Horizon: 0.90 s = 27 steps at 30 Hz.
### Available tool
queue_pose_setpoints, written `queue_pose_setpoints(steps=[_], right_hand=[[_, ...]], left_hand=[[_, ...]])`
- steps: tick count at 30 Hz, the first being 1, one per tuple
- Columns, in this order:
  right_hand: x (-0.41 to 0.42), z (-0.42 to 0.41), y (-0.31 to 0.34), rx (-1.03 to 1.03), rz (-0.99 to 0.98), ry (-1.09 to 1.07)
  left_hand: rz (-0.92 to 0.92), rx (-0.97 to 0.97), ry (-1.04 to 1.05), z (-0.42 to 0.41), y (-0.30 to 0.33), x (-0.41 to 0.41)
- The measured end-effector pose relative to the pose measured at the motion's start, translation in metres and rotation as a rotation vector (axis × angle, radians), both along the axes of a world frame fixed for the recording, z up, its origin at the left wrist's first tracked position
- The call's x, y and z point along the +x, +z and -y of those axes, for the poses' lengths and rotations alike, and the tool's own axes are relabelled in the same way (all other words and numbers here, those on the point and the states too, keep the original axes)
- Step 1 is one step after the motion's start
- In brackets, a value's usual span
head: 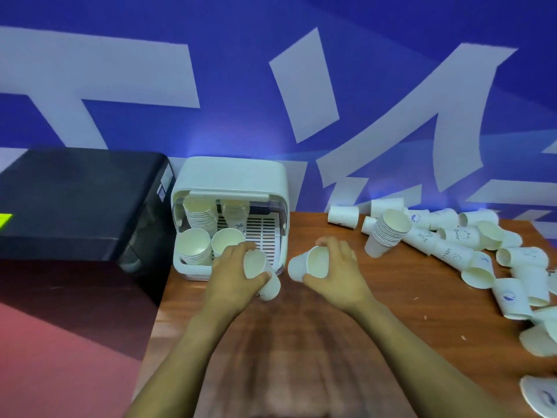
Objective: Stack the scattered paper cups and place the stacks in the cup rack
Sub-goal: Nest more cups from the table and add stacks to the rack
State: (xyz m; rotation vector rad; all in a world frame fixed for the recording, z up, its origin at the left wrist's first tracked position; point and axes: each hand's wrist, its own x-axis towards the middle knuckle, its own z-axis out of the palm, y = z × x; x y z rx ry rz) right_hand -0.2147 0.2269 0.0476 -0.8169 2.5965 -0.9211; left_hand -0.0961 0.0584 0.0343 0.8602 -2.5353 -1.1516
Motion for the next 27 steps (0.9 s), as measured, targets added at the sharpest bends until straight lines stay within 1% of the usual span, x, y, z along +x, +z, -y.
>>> queue_pose_setpoints(steps=[6, 10, 14, 17, 21, 27], right_hand=[[-0.006, 0.026, 0.007, -0.019, 0.025, 0.060], [-0.007, 0.062, 0.010, -0.064, 0.040, 0.087], [0.000, 0.099, 0.009, -0.107, 0.007, 0.185], [0.002, 0.120, 0.007, -0.137, -0.028, 0.212], [0.002, 0.139, -0.001, -0.129, -0.055, 0.222], [0.001, 0.152, -0.021, -0.091, -0.048, 0.247]], left_hand=[[-0.039, 0.000, 0.102, 0.043, 0.016, 0.011], [-0.023, -0.076, 0.194, 0.077, 0.026, 0.019], [-0.032, -0.106, 0.252, 0.104, 0.025, 0.018], [-0.061, -0.098, 0.257, 0.115, 0.019, 0.013], [-0.094, -0.102, 0.219, 0.120, 0.005, 0.008], [-0.043, -0.113, 0.170, 0.130, -0.014, 0.004]])
